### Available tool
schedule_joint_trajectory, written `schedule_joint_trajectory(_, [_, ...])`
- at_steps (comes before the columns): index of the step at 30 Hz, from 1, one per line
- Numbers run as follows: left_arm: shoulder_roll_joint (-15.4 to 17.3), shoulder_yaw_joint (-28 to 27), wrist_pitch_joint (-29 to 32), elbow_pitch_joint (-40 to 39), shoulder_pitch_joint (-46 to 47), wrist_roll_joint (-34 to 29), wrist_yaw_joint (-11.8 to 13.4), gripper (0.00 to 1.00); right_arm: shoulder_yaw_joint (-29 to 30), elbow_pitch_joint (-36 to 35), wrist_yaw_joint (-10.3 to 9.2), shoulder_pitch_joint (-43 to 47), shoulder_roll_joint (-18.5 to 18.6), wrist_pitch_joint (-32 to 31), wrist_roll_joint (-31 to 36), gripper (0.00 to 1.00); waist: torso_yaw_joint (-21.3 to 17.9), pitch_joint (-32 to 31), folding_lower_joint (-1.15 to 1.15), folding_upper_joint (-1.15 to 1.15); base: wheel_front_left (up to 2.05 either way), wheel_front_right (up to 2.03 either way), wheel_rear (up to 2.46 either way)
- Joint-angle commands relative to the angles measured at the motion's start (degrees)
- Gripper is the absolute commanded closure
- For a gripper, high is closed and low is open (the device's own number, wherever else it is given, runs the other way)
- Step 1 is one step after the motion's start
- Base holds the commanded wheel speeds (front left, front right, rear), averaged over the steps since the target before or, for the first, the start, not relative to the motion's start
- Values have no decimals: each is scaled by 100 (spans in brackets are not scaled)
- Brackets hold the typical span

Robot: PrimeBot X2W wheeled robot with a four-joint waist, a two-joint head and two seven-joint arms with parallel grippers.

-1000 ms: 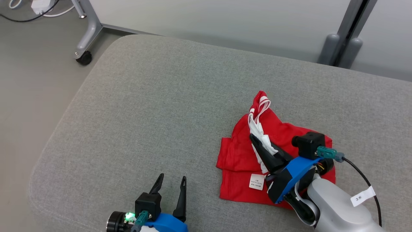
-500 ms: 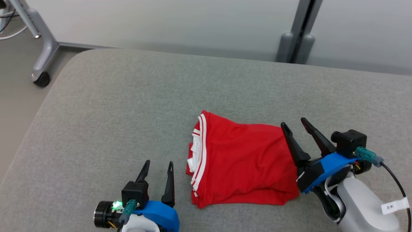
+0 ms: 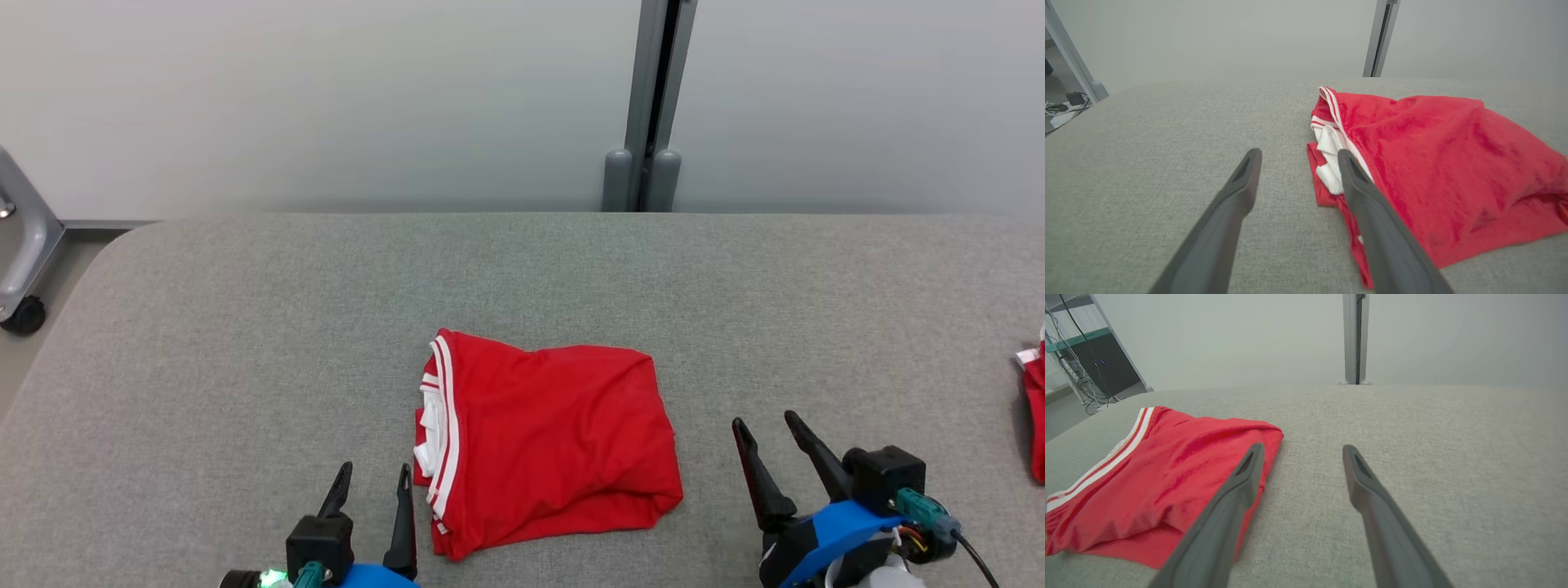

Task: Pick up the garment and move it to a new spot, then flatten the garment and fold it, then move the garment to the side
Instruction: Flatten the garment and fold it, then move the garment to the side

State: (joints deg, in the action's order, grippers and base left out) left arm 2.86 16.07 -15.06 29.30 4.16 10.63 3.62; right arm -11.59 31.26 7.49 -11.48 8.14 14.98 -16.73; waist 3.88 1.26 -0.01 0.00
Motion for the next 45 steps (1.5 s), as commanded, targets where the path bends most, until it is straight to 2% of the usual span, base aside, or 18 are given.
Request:
schedule_joint_trajectory(1, [7, -24, -14, -36, -88, -48, -29, 0, 106, -37, 0, 111, -42, 23, 37, 0, -66, -86, 1, 0, 0, 0, 0])
schedule_joint_trajectory(10, [7, -100, -14, -190, -316, -30, -60, 0, 341, -70, 0, 375, -250, 23, 265, 0, -19, -151, 1, 0, 0, 0, 0])
schedule_joint_trajectory(18, [8, -37, -14, -199, -249, -5, -70, 0, 229, 65, 0, 229, -301, 23, 182, 0, 30, -113, 1, 0, 0, 0, 0])
schedule_joint_trajectory(26, [8, 277, -14, -169, 57, 117, -76, 0, -151, 699, 0, -505, -265, 20, -6, 0, 362, 352, 1, 0, 0, 0, 0])
schedule_joint_trajectory(37, [7, 531, -14, -157, 249, 370, 91, 0, -224, 2262, 0, -1353, -403, -209, 413, 0, 694, 711, 1, 0, 0, 0, 0])
schedule_joint_trajectory(38, [7, 539, -14, -152, 245, 390, 104, 0, -231, 2397, 0, -1356, -423, -262, 428, 4, 695, 721, 1, 0, 0, 0, 0])
schedule_joint_trajectory(39, [7, 544, -14, -149, 246, 394, 99, 0, -250, 2521, 0, -1342, -448, -285, 457, 55, 691, 729, 1, 0, 0, 0, 0])
schedule_joint_trajectory(40, [7, 548, -14, -147, 250, 394, 108, 0, -276, 2607, 0, -1358, -465, -274, 494, 74, 683, 735, 1, 0, 0, 0, 0])
schedule_joint_trajectory(41, [7, 549, -14, -143, 256, 407, 119, 0, -285, 2671, 0, -1373, -476, -246, 497, 100, 672, 740, 1, 0, 0, 0, 0])
schedule_joint_trajectory(45, [7, 520, -14, -130, 305, 415, 136, 0, -294, 2823, -5, -1443, -462, -142, 433, 100, 524, 698, 1, 0, 0, 0, 0])
